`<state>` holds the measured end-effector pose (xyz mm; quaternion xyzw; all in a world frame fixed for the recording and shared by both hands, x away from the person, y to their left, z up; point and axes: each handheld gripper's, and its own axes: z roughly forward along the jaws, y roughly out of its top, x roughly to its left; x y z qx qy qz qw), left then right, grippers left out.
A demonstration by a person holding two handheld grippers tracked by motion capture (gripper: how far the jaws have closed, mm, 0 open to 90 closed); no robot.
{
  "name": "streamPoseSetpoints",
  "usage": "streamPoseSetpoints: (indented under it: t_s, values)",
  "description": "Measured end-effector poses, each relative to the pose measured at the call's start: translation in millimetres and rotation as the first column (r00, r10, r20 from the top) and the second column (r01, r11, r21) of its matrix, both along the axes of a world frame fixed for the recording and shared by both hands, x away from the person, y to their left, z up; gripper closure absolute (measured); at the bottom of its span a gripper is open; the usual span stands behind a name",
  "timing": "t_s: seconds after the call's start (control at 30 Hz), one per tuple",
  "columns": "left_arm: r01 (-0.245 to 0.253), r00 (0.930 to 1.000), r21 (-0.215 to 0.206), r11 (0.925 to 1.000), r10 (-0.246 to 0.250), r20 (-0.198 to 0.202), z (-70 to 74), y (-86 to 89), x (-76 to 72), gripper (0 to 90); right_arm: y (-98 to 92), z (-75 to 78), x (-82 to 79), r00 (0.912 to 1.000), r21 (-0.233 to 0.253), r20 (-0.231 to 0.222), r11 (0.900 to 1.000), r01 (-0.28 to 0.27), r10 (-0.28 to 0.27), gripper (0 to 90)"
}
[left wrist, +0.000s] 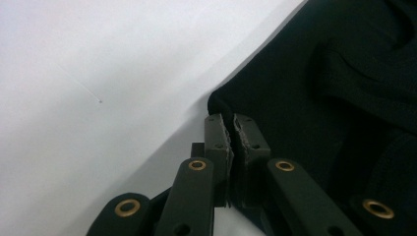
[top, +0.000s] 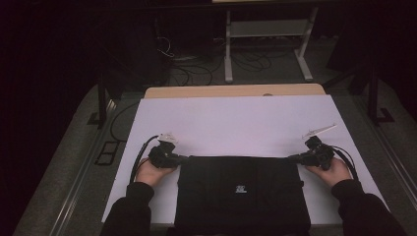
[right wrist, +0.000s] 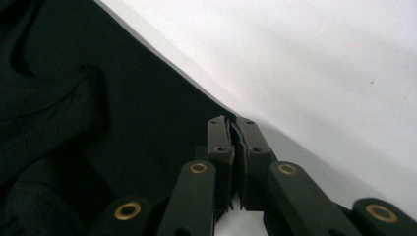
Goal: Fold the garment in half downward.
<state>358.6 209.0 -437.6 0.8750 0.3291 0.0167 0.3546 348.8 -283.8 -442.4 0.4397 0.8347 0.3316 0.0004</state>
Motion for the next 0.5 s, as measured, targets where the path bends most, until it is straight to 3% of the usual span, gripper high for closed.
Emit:
streamPoseSetpoints:
  t_s: [0.2, 0.27, 0.5]
  values:
    - [-0.035, 0.9993, -0.002, 0.9994, 0.035, 0.011, 7.1, 0.3, -3.0, 85.1, 1.8, 4.7, -3.0, 0.9996, -0.012, 0.027, 1.0, 0.002, -0.002, 85.3]
    - [-0.041, 0.9991, 0.018, 0.999, 0.04, 0.01, 8.0, 0.4, -2.7, 85.4, 1.9, 7.3, -3.9, 0.999, -0.008, 0.045, 1.0, 0.008, -0.008, 85.6]
    - [-0.07, 0.9972, 0.006, 0.9975, 0.07, 0.027, 13.3, 4.4, -0.8, 85.5, 4.7, 9.8, -2.8, 0.9974, -0.022, 0.07, 1.0, 0.014, -0.012, 86.0]
